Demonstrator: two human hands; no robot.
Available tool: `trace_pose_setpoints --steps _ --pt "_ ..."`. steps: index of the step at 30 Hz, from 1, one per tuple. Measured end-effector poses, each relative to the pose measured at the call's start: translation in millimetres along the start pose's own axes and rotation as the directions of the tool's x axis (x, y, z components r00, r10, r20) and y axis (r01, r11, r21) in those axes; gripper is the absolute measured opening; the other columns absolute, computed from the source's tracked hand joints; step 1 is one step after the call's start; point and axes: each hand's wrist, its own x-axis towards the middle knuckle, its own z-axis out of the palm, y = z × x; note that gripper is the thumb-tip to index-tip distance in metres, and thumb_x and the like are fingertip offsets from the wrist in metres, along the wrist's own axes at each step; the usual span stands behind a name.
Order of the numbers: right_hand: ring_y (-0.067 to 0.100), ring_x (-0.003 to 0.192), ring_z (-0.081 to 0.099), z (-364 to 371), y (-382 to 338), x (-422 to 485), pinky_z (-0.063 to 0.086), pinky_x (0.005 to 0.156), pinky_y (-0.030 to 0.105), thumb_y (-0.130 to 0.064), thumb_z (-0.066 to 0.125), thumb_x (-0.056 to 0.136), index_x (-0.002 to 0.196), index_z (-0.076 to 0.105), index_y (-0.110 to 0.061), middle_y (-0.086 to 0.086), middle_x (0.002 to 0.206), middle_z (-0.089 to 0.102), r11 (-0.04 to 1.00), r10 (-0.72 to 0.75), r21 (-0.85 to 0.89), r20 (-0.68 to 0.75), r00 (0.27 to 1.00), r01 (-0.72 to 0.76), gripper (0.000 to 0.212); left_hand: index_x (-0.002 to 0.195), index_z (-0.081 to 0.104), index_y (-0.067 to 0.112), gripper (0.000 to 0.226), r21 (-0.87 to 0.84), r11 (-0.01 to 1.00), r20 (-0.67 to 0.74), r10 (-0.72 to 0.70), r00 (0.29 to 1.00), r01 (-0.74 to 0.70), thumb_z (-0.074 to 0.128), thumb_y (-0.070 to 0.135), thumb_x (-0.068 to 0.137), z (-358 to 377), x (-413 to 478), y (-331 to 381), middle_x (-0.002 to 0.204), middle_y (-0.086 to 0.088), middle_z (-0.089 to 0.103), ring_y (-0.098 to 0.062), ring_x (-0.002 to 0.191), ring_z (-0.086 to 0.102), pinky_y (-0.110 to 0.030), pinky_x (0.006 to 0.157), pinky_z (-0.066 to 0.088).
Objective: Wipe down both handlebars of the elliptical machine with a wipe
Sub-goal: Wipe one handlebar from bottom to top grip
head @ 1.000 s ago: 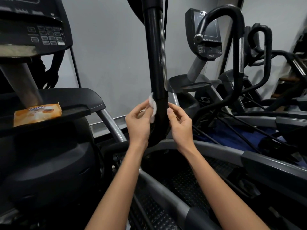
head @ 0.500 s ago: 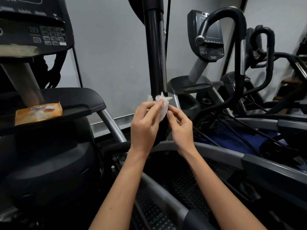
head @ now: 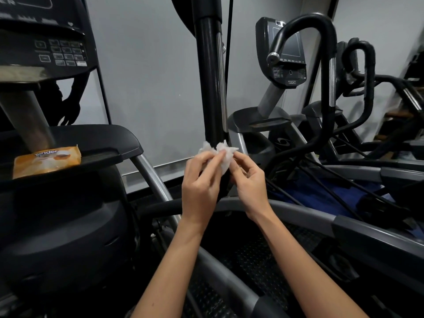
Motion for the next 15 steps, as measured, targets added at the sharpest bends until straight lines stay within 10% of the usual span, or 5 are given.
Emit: trace_pose_setpoints --steps 8,11,15 --pt "0.003 0.077 0.058 1.0 1.0 -0.6 0.049 0.074 0.017 -0.007 0.053 0.092 0.101 0.062 -0.024 -0.008 0.085 0.066 1.0 -0.007 0.012 -0.016 1.0 0.008 0.021 0.103 0.068 0.01 0.018 -0.16 0.955 -0.045 -0.261 0.964 0.251 0.062 0.009 0.087 -3.4 -12.3 4.5 0.098 0.003 0.061 -0.011 0.089 0.061 -0.019 0.081 0.05" --pt "0.005 0.08 0.061 0.8 2.5 -0.5 0.05 0.076 0.019 -0.008 0.055 0.092 0.101 0.064 -0.026 -0.008 0.087 0.068 0.999 0.001 0.032 -0.018 1.0 -0.001 0.022 0.092 0.062 0.018 0.016 -0.473 0.688 -0.057 -0.647 0.76 0.55 0.061 0.003 0.088 1.4 19.3 13.5 0.089 0.005 0.064 -0.002 0.078 0.063 -0.018 0.071 0.052" --pt "0.01 0.085 0.064 0.0 2.7 -0.5 0.053 0.08 0.023 -0.008 0.054 0.092 0.104 0.064 -0.024 -0.004 0.091 0.07 0.999 -0.002 0.046 0.001 1.0 0.002 0.022 0.088 0.063 0.02 0.018 -0.553 0.397 0.225 -0.775 0.59 0.732 0.059 0.003 0.088 4.6 29.9 -5.9 0.087 0.002 0.067 -0.01 0.085 0.064 -0.028 0.076 0.053"
